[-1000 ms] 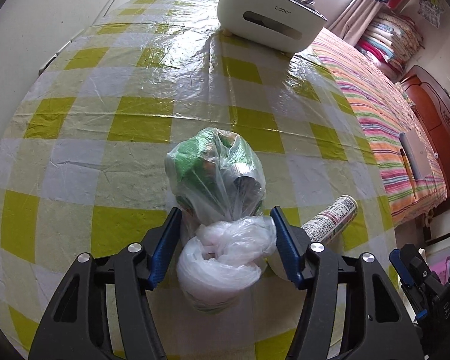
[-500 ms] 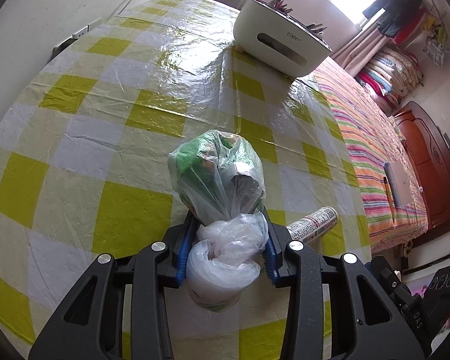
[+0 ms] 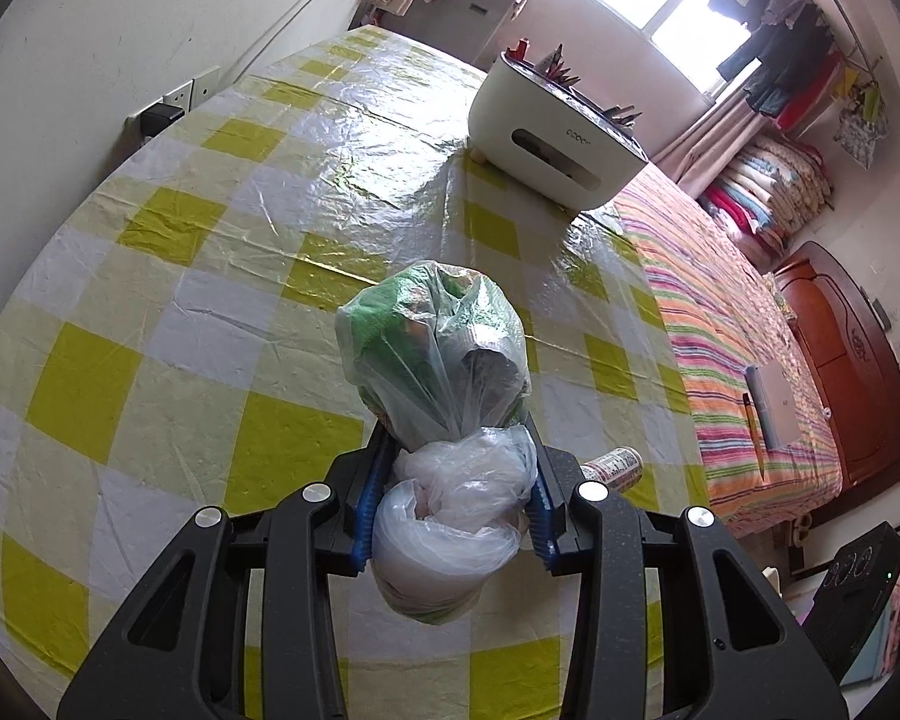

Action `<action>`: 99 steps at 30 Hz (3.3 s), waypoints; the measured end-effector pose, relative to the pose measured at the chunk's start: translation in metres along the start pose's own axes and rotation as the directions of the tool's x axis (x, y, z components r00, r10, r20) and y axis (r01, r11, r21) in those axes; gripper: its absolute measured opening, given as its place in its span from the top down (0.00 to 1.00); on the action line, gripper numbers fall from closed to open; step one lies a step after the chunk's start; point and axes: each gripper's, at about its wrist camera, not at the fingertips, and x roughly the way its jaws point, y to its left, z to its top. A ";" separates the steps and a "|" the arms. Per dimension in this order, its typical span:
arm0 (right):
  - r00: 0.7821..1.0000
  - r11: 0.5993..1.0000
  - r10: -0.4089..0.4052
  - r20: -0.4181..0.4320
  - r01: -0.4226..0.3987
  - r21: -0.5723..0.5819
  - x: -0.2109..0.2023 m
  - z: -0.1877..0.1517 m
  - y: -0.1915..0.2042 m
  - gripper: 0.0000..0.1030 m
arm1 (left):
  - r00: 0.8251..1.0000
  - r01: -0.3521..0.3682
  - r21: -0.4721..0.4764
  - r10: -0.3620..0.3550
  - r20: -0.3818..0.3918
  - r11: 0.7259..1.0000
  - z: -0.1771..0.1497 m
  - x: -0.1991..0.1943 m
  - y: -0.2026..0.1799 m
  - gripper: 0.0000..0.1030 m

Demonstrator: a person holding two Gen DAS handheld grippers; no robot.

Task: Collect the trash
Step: 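Grasp the white-capped spray can with the right gripper and lift it, then carry the can over the cream bin and open the right gripper while the left gripper carries the bag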

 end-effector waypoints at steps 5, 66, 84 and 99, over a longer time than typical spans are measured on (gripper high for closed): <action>0.998 0.999 -0.042 -0.046 0.043 0.025 0.017 0.007 0.024 0.36 | 0.999 0.025 -0.002 -0.025 0.021 1.000 0.002 -0.010 -0.001 0.63; 0.990 0.912 -0.050 -0.132 -0.009 -0.410 0.008 -0.035 0.017 0.73 | 0.999 0.033 0.145 -0.034 0.006 0.989 -0.031 -0.025 -0.045 0.63; 0.998 0.941 -0.001 -0.062 -0.020 -0.338 -0.032 -0.032 -0.013 0.73 | 0.998 0.060 0.261 -0.063 0.003 0.963 -0.070 -0.035 -0.101 0.63; 1.000 0.963 -0.014 0.021 0.019 -0.267 -0.063 -0.032 -0.050 0.73 | 0.992 0.095 0.273 -0.114 0.057 0.957 -0.100 -0.057 -0.132 0.63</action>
